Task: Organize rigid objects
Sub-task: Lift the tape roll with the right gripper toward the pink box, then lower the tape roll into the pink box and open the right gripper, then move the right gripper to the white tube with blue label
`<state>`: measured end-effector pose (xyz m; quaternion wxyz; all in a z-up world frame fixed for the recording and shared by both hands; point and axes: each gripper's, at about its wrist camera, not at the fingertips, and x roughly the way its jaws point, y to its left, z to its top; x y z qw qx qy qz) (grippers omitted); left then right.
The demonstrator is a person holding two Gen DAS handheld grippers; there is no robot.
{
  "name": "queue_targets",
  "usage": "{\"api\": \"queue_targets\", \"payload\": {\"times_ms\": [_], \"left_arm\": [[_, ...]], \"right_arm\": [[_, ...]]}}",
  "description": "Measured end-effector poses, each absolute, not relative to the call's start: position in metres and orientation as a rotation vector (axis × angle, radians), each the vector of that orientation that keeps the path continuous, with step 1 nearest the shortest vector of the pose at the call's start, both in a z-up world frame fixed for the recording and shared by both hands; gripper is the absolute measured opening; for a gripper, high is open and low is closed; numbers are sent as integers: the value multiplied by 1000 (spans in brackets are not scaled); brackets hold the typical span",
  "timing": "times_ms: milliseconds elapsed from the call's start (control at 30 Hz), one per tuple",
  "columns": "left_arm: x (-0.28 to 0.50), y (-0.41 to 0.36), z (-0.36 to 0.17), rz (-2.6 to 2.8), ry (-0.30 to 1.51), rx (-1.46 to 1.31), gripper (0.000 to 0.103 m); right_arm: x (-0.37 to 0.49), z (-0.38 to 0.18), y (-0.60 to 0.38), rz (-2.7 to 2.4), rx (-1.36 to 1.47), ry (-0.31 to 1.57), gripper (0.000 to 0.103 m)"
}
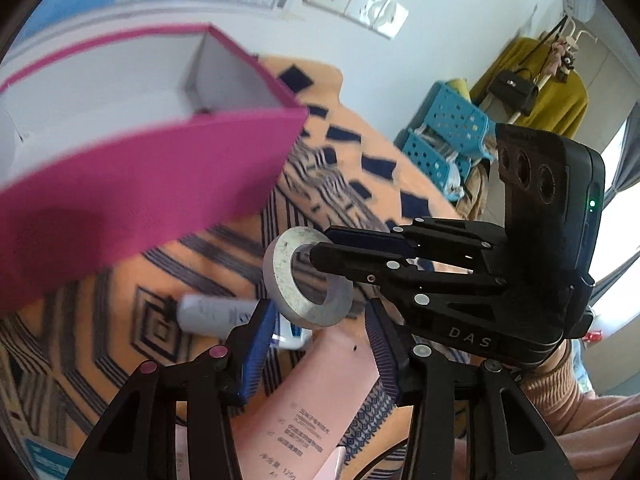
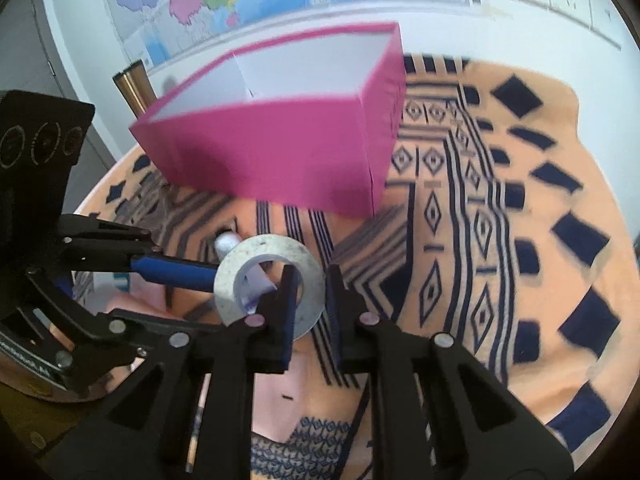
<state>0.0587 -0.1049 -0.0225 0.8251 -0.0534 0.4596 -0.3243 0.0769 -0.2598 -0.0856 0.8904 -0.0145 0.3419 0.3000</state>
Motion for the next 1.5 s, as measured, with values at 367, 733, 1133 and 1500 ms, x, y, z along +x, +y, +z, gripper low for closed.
{"api": "queue_targets", "payload": {"times_ms": [367, 733, 1133, 1500], "left_arm": [[83, -86, 40, -604, 812, -73, 47], [133, -71, 54, -548, 805, -127, 47], [168, -71, 16, -535, 907, -163, 47], [162, -62, 13, -459, 874, -139, 50]], "right_arm": [[90, -12, -239, 640, -102, 532, 16], [139, 15, -218, 650, -116, 520, 16], [179, -11, -206, 599, -148, 645, 16], [169, -10, -218, 566, -111, 636, 31]]}}
